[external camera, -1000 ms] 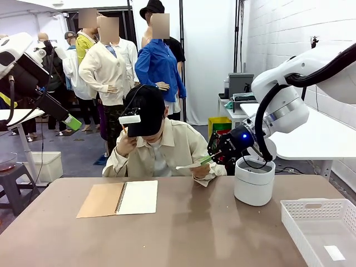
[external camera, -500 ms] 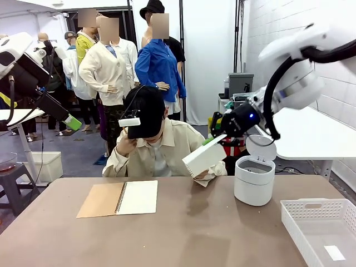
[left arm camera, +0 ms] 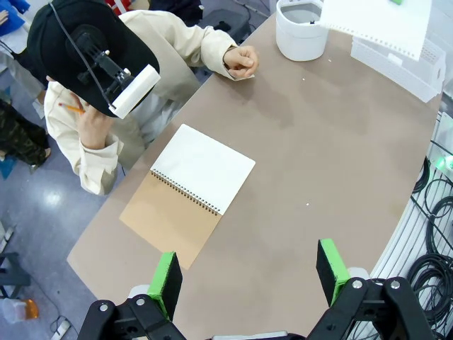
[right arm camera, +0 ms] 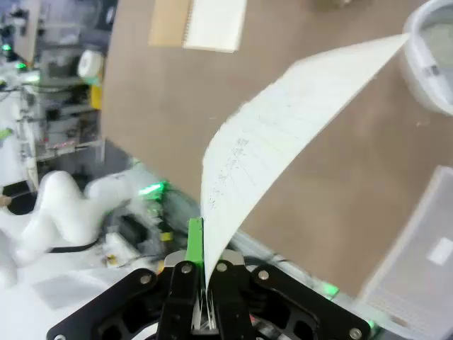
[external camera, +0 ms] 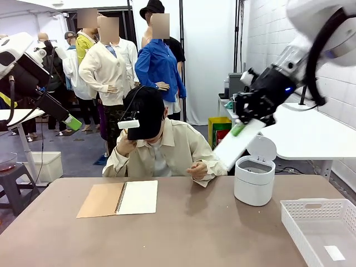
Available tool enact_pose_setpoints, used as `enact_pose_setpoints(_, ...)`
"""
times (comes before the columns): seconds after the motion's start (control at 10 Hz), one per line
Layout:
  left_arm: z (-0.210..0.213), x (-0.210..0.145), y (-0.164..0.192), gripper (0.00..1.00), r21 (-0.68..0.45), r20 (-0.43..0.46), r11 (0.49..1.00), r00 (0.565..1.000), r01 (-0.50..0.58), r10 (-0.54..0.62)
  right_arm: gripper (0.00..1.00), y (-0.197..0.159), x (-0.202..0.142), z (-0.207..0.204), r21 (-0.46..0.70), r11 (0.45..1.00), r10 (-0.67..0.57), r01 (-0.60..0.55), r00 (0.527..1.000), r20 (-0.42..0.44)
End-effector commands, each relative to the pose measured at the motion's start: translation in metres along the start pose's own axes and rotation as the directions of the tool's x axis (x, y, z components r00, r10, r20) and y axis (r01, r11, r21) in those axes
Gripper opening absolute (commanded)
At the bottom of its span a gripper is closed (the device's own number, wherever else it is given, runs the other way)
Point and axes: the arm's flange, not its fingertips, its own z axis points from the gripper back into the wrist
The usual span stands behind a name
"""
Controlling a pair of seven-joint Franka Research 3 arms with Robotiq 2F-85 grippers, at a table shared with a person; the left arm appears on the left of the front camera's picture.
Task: Sort the paper based on its condition.
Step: If a person hands you a paper, place it in the Organizing basket , and if it's crumpled, put it in the Trash can.
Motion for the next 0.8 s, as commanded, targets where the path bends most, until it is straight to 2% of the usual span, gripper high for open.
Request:
enact_pose_setpoints(0.0, 0.001, -0.001, 0.001, 1.00, -0.001, 0.001, 1.000, 1.000, -0.001, 0.001, 0.00, -0.013, -0.034, 0.014, -0.133, 0.989, 0.087, -0.070, 0.988, 0.131)
enact_pose_setpoints(0.1, 0.001, -0.001, 0.001, 1.00, -0.001, 0.001, 1.000, 1.000, -0.001, 0.001, 0.00, -0.014, -0.052, 0.031, -0.234, 0.969, 0.128, -0.074, 0.966, 0.225)
enact_pose_setpoints(0.2, 0.001, -0.001, 0.001, 1.00, -0.001, 0.001, 1.000, 1.000, -0.001, 0.001, 0.00, -0.018, -0.066, 0.043, -0.327, 0.940, 0.184, -0.099, 0.953, 0.240)
enact_pose_setpoints(0.4, 0.001, -0.001, 0.001, 1.00, -0.001, 0.001, 1.000, 1.000, -0.001, 0.001, 0.00, -0.029, -0.089, 0.052, -0.452, 0.884, 0.220, -0.119, 0.959, 0.177)
enact_pose_setpoints(0.5, 0.001, -0.001, 0.001, 1.00, -0.001, 0.001, 1.000, 1.000, -0.001, 0.001, 0.00, -0.044, -0.095, 0.046, -0.474, 0.870, 0.232, -0.138, 0.962, 0.145)
enact_pose_setpoints(0.7, 0.001, -0.001, 0.001, 1.00, -0.001, 0.001, 1.000, 1.000, -0.001, 0.001, 0.00, -0.075, -0.107, 0.040, -0.492, 0.861, 0.178, -0.128, 0.982, 0.057)
